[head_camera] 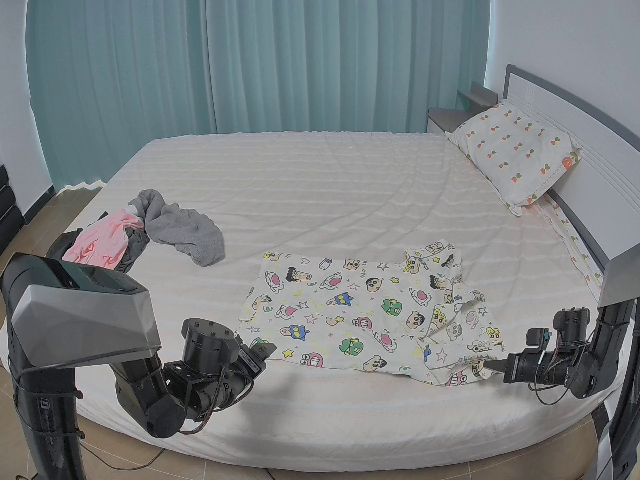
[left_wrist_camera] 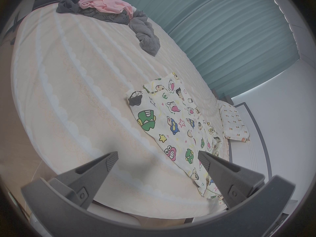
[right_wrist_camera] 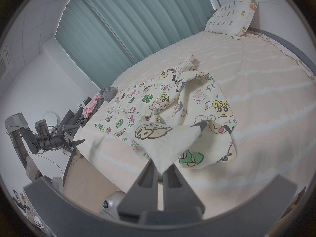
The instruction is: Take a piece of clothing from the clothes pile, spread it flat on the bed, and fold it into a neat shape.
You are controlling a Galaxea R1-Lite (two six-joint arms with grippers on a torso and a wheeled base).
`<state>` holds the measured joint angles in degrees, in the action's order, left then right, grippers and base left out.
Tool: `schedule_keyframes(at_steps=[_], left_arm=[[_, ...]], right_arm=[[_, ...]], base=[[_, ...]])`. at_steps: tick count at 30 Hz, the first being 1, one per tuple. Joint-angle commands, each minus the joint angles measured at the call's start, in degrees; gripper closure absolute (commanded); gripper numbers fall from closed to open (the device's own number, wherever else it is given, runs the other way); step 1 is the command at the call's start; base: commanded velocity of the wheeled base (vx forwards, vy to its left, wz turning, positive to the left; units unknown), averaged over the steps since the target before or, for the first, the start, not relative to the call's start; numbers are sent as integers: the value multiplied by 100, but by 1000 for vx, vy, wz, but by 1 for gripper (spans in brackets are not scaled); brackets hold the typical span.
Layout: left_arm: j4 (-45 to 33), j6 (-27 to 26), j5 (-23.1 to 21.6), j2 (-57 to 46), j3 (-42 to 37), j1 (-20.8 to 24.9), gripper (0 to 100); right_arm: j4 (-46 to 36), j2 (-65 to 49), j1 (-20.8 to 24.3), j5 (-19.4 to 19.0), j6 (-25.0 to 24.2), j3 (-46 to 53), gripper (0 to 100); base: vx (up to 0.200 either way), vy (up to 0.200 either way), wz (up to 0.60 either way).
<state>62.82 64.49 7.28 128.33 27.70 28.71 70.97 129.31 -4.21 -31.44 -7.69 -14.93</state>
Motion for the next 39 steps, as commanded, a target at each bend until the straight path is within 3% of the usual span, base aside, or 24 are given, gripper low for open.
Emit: schedule_keyframes(at_steps=[1, 8, 21, 22, 27, 33, 39], left_arm=[[2, 2, 11, 8, -1, 3, 0], [2, 2, 11, 8, -1, 3, 0], [2, -6, 11, 52, 25, 12, 0], [2, 2, 11, 61, 34, 12, 0], [2, 2, 11, 78, 34, 12, 0], [2, 2, 11, 78, 34, 12, 0], [2, 2, 11, 78, 34, 38, 0]], right_arm=[[-655, -705, -1, -213, -4, -1, 100], [-2527, -1241, -1, -416, -4, -563, 100], [-2782, -292, -142, -108, -31, -1038, 100], [-2791, -274, -160, -99, -22, -1038, 0], [-2738, -266, -318, 208, 13, -968, 0], [-2729, -828, -476, 191, 22, -827, 0], [-2641, -1645, -291, 217, -75, -801, 0]], base=[[0, 0, 0], [0, 0, 0], [0, 0, 0], [0, 0, 0], [0, 0, 0], [0, 0, 0], [0, 0, 0]])
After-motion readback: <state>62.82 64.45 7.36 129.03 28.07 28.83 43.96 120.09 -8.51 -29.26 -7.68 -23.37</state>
